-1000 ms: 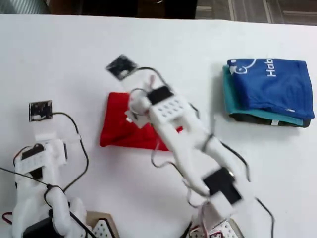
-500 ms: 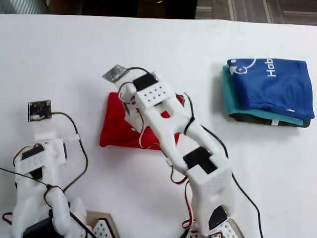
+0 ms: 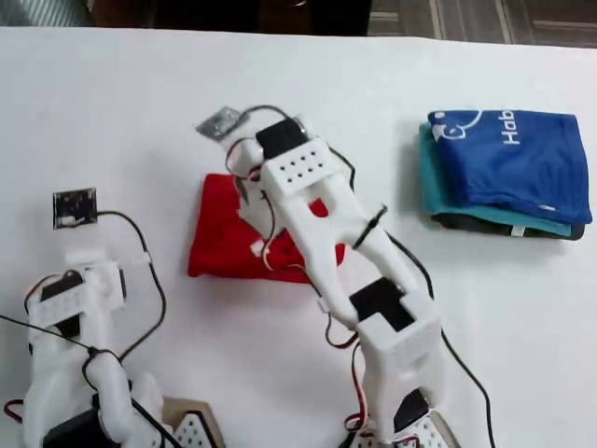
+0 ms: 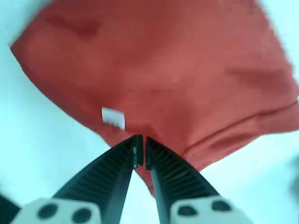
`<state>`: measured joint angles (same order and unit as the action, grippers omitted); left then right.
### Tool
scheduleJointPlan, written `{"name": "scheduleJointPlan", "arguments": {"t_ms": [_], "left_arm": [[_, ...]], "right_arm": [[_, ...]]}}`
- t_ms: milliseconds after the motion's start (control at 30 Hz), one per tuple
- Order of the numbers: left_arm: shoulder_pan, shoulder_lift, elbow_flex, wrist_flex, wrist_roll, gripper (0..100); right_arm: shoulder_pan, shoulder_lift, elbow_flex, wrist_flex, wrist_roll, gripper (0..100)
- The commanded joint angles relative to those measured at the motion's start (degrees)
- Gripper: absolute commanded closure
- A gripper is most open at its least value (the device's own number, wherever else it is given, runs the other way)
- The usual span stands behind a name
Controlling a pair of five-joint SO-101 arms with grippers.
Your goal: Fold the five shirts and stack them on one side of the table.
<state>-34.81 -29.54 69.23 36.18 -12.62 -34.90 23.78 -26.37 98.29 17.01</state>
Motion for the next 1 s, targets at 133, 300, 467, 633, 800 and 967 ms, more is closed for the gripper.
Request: {"name": "scheduleJointPlan", "arguments": {"t_ms": [133,300,467,633,800,967], "left_arm": [[0.35,-1.32,-0.22,-0.88,0.35,97],[0.35,-1.32,-0.22,-0.88,0.35,97],[0.35,-1.32,-0.22,-0.88,0.35,97],[0.35,-1.41,-0.22,-0.88,0.35,97],[0.35,-1.41,-0.13,-0.88,0.35,97],[0.35,-1.41,-0.13,-0.79,0.35,97]], "right_arm": [[0.48,4.70,2.29,-6.90,-0.53,97.9],[0.48,3.56,3.34,3.47,-0.53,97.9],[0.92,-6.02,15.74,3.12,-0.26,97.9],[2.77,-13.67,21.80,1.54,-0.09,97.9],[10.24,-18.86,16.26,-10.07,-0.62,97.8],[16.40,-14.73,17.05,-23.52,-9.58,85.5]]}}
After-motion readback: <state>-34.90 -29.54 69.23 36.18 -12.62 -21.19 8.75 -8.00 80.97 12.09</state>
